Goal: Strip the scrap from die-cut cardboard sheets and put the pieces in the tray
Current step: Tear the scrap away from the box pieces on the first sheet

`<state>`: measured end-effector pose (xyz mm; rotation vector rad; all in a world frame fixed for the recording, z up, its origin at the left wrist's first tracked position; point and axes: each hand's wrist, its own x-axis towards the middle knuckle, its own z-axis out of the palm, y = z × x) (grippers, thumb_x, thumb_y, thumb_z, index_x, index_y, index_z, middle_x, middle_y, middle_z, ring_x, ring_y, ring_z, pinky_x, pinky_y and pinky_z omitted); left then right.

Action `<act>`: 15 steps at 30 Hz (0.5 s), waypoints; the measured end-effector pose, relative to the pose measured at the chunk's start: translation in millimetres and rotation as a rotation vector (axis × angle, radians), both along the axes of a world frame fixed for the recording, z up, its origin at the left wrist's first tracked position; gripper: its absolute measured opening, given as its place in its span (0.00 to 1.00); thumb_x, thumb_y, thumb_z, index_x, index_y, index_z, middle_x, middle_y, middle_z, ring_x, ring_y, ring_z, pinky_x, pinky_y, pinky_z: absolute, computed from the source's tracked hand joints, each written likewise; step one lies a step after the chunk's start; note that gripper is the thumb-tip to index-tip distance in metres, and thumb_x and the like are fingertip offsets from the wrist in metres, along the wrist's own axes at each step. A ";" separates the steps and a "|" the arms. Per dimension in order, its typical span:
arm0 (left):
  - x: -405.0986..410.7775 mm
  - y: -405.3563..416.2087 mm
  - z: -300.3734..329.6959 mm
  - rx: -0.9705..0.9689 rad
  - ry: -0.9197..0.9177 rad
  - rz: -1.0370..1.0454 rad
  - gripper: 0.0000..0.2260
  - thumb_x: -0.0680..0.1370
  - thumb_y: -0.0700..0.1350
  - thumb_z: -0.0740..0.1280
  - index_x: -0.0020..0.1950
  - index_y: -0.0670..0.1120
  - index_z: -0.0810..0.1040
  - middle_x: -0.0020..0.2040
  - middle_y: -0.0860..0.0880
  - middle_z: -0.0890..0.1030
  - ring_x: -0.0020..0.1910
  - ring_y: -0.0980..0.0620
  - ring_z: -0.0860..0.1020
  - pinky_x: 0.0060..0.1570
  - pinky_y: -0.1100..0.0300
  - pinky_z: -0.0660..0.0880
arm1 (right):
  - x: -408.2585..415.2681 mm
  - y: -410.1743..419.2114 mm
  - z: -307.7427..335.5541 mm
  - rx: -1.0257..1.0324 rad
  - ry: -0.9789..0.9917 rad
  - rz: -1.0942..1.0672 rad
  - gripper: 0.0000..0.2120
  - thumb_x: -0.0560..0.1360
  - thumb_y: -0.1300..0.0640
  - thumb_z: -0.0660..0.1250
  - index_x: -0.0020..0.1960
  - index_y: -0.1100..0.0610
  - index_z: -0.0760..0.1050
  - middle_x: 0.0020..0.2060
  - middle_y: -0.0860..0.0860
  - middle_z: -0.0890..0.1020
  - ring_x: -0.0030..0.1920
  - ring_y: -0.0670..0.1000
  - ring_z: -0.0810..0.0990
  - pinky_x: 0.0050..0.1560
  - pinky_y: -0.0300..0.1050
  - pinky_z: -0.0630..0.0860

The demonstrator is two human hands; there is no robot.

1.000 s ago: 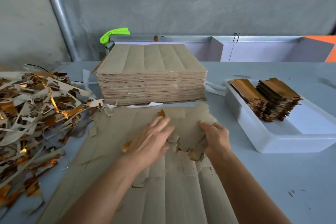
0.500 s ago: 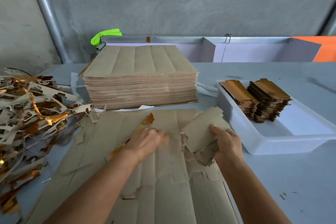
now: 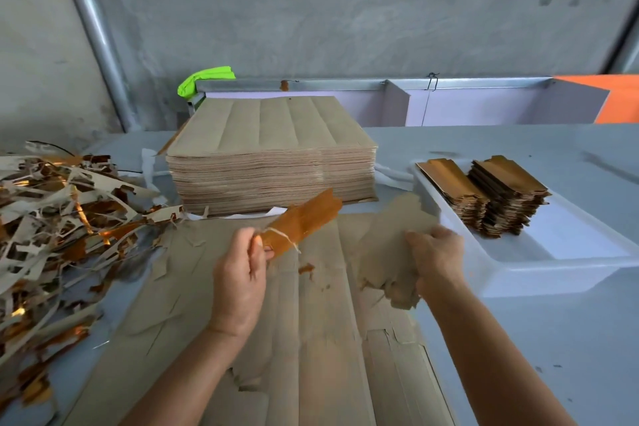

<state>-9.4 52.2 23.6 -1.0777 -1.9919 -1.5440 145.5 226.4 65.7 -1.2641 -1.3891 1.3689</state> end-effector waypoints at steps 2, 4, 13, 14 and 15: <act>11.5 -1.8 -1.8 -0.066 0.173 -0.004 0.06 0.79 0.42 0.58 0.52 0.43 0.72 0.37 0.44 0.82 0.34 0.47 0.82 0.33 0.57 0.76 | -13.1 -10.0 -3.1 -0.071 -0.015 0.101 0.07 0.72 0.64 0.67 0.37 0.56 0.73 0.38 0.57 0.80 0.39 0.56 0.78 0.42 0.51 0.78; 23.4 -0.4 -3.1 -0.151 0.359 -0.021 0.06 0.77 0.40 0.58 0.53 0.45 0.71 0.37 0.42 0.81 0.32 0.45 0.81 0.30 0.55 0.77 | -24.2 -21.3 -3.4 -0.108 -0.023 0.187 0.06 0.72 0.64 0.68 0.38 0.59 0.74 0.38 0.58 0.80 0.39 0.56 0.78 0.40 0.50 0.77; 67.5 0.3 2.5 -0.480 0.812 -0.083 0.20 0.82 0.36 0.53 0.41 0.41 0.83 0.47 0.43 0.84 0.45 0.49 0.83 0.37 0.58 0.80 | -20.1 -47.6 -7.7 -0.310 0.266 0.321 0.08 0.76 0.69 0.61 0.40 0.64 0.76 0.27 0.56 0.81 0.27 0.54 0.80 0.29 0.47 0.78; 70.1 -0.4 4.1 -0.494 0.827 -0.083 0.21 0.82 0.36 0.52 0.41 0.42 0.83 0.46 0.44 0.84 0.44 0.50 0.83 0.36 0.58 0.79 | -19.0 -48.0 -8.9 -0.305 0.253 0.312 0.08 0.77 0.68 0.60 0.41 0.64 0.75 0.28 0.57 0.80 0.29 0.55 0.79 0.32 0.48 0.77; 72.0 -1.2 5.4 -0.506 0.840 -0.083 0.20 0.81 0.37 0.53 0.41 0.43 0.83 0.46 0.44 0.84 0.43 0.50 0.83 0.34 0.58 0.79 | -18.1 -47.6 -10.3 -0.297 0.241 0.297 0.07 0.77 0.66 0.60 0.42 0.64 0.75 0.30 0.58 0.79 0.31 0.56 0.78 0.34 0.49 0.76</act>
